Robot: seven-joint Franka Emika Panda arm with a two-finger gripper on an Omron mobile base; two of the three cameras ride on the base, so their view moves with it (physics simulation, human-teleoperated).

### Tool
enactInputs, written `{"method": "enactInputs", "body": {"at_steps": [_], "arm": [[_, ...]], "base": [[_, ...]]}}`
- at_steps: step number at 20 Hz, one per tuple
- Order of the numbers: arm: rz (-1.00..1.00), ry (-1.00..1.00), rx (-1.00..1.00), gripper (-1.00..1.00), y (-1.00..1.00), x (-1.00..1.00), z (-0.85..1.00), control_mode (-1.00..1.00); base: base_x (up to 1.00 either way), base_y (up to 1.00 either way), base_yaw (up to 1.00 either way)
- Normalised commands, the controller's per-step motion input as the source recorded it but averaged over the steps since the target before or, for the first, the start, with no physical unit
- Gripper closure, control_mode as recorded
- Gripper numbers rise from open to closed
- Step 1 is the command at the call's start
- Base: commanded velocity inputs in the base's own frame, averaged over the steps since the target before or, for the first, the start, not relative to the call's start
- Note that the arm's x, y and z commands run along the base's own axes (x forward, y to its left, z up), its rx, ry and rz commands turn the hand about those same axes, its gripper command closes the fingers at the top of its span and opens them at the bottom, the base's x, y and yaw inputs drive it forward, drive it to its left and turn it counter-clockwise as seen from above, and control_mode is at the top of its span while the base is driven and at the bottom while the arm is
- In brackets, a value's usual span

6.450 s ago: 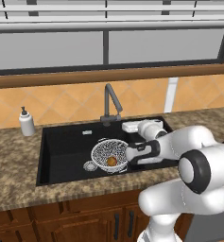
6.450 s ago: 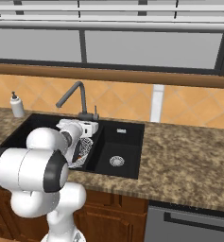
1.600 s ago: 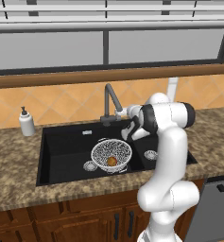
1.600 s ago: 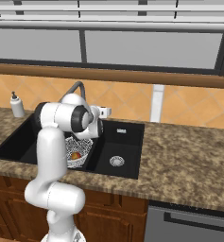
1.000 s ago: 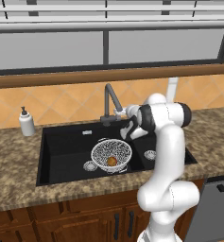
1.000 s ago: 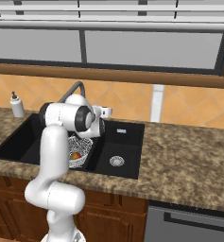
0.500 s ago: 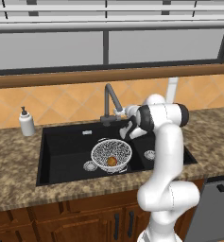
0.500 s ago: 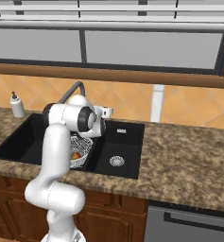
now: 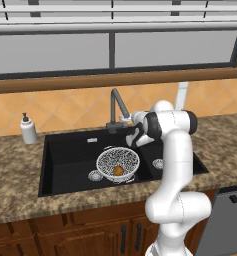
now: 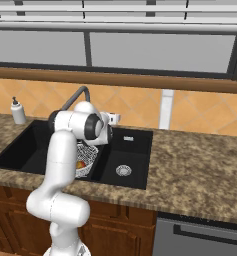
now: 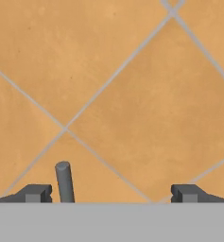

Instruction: Put the colander in the sink, put the apple in the colander, and turn on the sink faucet and pour water over the colander.

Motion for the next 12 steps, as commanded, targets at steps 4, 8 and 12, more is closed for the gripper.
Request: {"method": "enactInputs", "body": {"at_steps": [4,8,12], "arm": [[0.00,0.00,0.00,-1.00,0.00,0.07,0.00,-1.00],[0.00,0.00,0.00,-1.00,0.00,0.07,0.00,-1.00],[0.00,0.00,0.00,-1.00,0.00,0.06,0.00,-1.00]], "base": [[0.00,0.00,0.00],[0.00,0.00,0.00],[0.00,0.00,0.00]]}}
